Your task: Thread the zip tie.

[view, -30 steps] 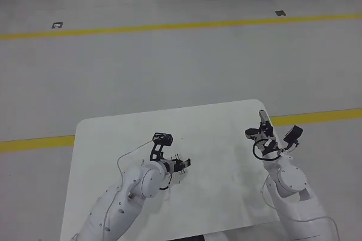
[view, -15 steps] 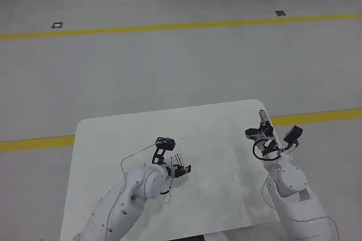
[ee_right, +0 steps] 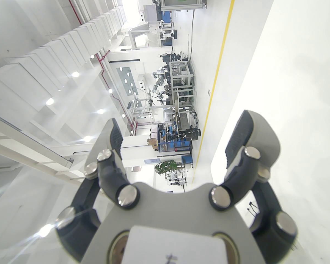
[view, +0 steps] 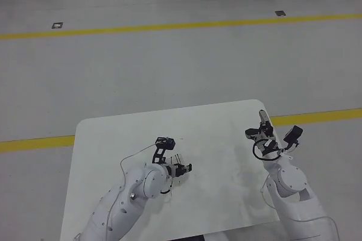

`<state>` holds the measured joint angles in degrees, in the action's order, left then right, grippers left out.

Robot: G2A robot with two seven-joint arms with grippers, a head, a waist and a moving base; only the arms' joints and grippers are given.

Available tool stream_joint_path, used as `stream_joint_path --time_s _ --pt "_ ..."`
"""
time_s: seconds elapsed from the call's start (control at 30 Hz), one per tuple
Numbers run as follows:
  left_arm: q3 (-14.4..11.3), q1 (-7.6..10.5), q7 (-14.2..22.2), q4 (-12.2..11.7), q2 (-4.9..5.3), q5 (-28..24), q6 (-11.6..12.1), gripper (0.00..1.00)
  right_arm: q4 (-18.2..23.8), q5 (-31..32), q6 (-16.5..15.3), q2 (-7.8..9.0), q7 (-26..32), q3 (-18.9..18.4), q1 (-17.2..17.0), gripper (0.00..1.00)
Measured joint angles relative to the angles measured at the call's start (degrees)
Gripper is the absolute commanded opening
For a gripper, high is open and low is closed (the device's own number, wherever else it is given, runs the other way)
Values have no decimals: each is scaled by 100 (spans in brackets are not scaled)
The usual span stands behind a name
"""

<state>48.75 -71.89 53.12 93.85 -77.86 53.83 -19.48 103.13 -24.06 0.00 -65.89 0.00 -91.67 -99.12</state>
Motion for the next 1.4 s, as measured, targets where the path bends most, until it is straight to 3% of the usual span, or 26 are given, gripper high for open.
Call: stream_joint_path --time_s 0.17,0.33,0.9,1.4 --pt "50 15 23 -96 -59 144 0 27 0 0 0 0 0 0 0 100" --pt "35 35 142 -210 -152 364 0 31 0 0 0 0 0 0 0 100" --pt "236 16 329 -618 -471 872 0 10 0 0 0 0 0 0 0 100" --pt "302 35 471 -875 -750 1239 0 13 0 0 0 0 0 0 0 100"
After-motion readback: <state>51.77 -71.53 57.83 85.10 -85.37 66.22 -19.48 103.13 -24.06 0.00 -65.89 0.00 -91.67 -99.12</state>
